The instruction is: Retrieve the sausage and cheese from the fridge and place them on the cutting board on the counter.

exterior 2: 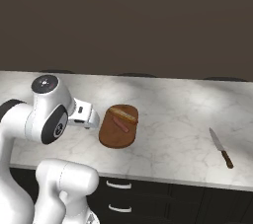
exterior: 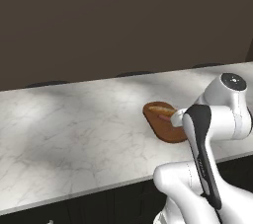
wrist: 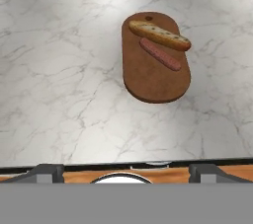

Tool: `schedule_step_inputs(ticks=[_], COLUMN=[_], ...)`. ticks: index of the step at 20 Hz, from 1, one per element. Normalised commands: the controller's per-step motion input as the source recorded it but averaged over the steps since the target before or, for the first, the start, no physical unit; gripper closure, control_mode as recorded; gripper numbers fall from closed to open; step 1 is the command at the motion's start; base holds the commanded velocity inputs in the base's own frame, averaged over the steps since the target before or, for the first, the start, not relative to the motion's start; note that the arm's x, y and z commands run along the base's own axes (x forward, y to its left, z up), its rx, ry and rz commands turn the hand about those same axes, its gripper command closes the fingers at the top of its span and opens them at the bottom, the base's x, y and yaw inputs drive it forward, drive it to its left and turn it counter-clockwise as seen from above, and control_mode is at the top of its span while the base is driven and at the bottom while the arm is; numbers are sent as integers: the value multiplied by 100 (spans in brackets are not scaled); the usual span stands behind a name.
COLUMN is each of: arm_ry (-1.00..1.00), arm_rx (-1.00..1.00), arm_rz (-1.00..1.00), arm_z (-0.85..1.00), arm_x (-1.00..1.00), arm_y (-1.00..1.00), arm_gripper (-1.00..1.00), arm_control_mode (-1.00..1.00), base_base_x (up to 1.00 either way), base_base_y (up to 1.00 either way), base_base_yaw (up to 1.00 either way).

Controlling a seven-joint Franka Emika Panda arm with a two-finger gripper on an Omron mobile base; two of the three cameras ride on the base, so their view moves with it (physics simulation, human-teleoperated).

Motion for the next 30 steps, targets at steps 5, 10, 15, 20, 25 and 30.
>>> schedule_step_inputs(ticks=[5, 10, 15, 20, 25, 30], arm_ry=[0, 0, 0, 0, 0, 0], arm_rx=[0, 0, 0, 0, 0, 0], arm_rz=[0, 0, 0, 0, 0, 0], arm_z=[0, 0, 0, 0, 0, 0], arm_x=[0, 0, 0, 0, 0, 0], arm_y=[0, 0, 0, 0, 0, 0], arm_gripper=[-100, -100, -100, -100, -100, -100], arm_control_mode=[100, 100, 100, 100, 100, 100], base_base_x=[0, 0, -62, -100, -26, 7], base_base_y=[0, 0, -12, -26, -40, -37], base_base_yaw=[0, 0, -3, -3, -40, -73])
